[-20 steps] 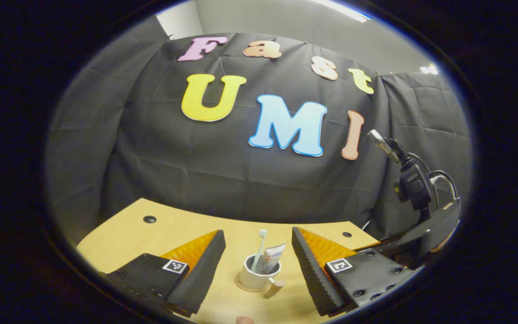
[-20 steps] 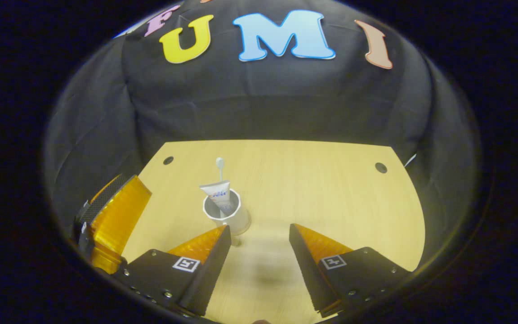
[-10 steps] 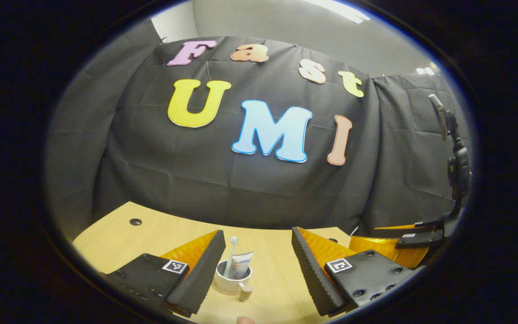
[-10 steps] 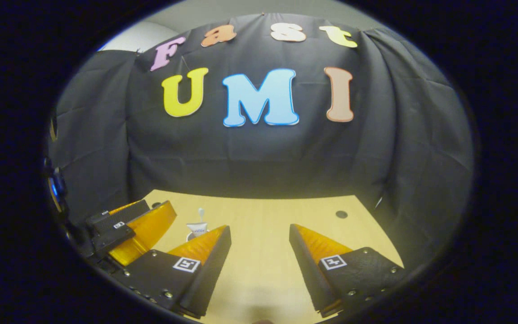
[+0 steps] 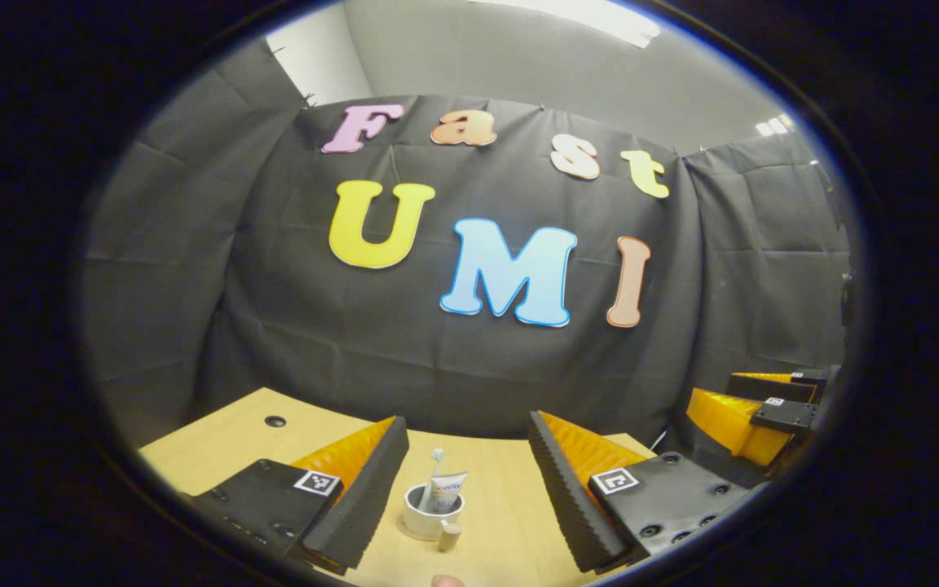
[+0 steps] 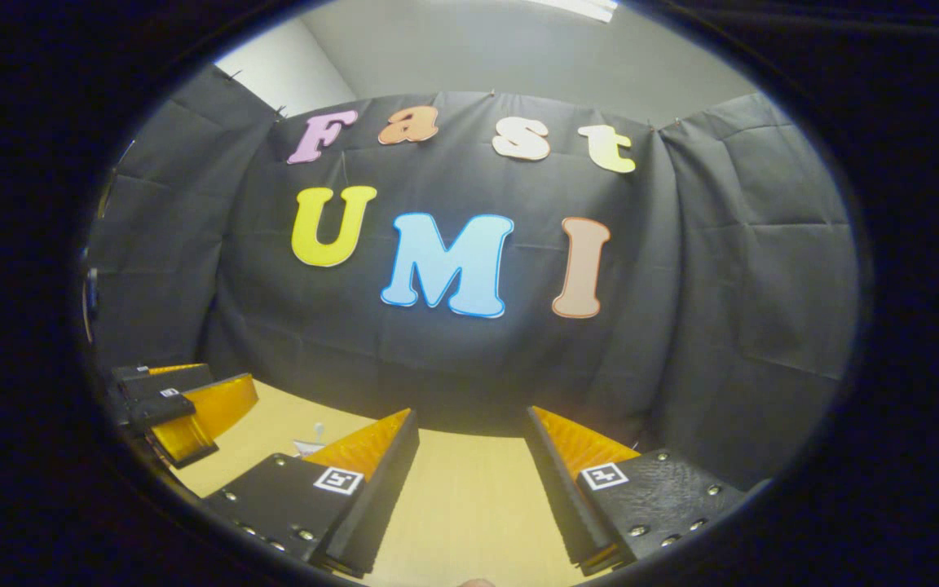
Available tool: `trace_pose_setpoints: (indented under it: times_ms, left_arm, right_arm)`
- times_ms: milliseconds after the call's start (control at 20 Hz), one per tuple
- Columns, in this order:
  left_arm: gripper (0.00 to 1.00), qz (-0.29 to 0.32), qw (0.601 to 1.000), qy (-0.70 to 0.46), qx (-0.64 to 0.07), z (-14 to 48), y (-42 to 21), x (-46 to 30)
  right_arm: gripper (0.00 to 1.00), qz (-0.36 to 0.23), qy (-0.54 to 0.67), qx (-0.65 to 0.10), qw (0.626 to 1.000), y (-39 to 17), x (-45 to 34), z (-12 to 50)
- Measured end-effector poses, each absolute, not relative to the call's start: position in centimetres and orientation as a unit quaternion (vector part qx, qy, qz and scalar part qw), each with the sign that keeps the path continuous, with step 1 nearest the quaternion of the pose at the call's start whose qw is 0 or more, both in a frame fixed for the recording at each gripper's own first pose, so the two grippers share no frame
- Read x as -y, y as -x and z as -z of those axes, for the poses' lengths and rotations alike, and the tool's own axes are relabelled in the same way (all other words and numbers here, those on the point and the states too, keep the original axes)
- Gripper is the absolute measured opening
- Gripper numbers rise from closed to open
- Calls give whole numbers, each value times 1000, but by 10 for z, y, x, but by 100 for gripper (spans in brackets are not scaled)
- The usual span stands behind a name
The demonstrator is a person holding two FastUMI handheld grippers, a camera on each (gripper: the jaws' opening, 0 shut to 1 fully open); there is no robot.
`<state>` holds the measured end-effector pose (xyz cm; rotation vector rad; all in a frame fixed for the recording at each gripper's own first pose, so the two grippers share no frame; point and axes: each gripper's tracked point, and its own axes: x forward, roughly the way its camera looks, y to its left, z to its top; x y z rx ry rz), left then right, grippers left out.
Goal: Put the toothbrush and toothpaste on the desktop into the cup, then pick up the cup and place it on the coaster on the desktop.
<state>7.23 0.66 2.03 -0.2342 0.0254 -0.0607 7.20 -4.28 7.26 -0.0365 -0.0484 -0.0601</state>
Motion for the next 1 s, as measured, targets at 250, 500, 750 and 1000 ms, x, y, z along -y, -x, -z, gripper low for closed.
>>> trace_pose_setpoints:
  times_ms: [250,500,750,1000]
  left_arm:
    - [95,2,993,120,2,-28,-52,-5]
    - [99,-21,993,113,9,-33,-36,-4]
    - [96,-21,993,118,9,-36,-28,-10]
    - [96,-25,993,114,13,-39,-25,-20]
  right_arm:
    - [82,13,35,42,998,-61,53,-79]
    - [82,-6,30,41,999,-51,54,-82]
    - [82,6,19,47,999,-45,59,-85]
    - [82,16,24,51,998,-39,59,-86]
